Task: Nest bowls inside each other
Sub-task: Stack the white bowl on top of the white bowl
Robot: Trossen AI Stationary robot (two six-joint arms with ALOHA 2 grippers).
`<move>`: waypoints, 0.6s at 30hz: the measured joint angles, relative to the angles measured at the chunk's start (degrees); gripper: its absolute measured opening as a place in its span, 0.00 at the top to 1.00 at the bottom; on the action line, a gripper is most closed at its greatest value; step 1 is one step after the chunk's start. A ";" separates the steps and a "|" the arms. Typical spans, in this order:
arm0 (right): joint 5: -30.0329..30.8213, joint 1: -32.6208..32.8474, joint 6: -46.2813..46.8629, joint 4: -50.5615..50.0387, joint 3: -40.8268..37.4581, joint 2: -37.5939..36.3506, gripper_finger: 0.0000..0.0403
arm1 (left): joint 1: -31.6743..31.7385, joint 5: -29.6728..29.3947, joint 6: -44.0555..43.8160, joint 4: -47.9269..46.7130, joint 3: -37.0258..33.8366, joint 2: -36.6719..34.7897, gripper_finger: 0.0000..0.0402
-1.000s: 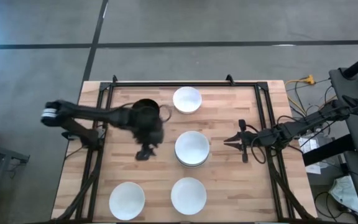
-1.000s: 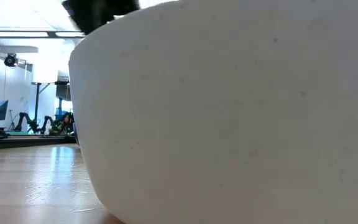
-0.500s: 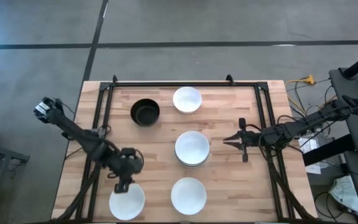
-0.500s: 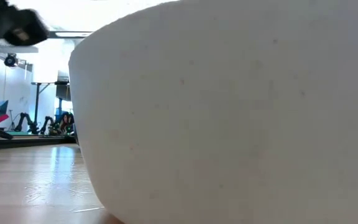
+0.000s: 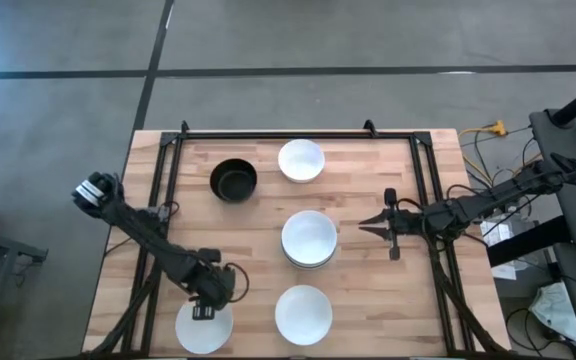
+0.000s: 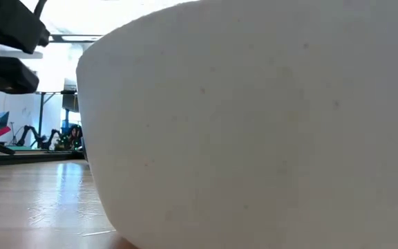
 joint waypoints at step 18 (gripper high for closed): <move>-0.11 0.00 0.17 -0.02 0.00 0.07 0.89 | 0.81 2.11 4.94 -3.86 1.00 -1.65 1.00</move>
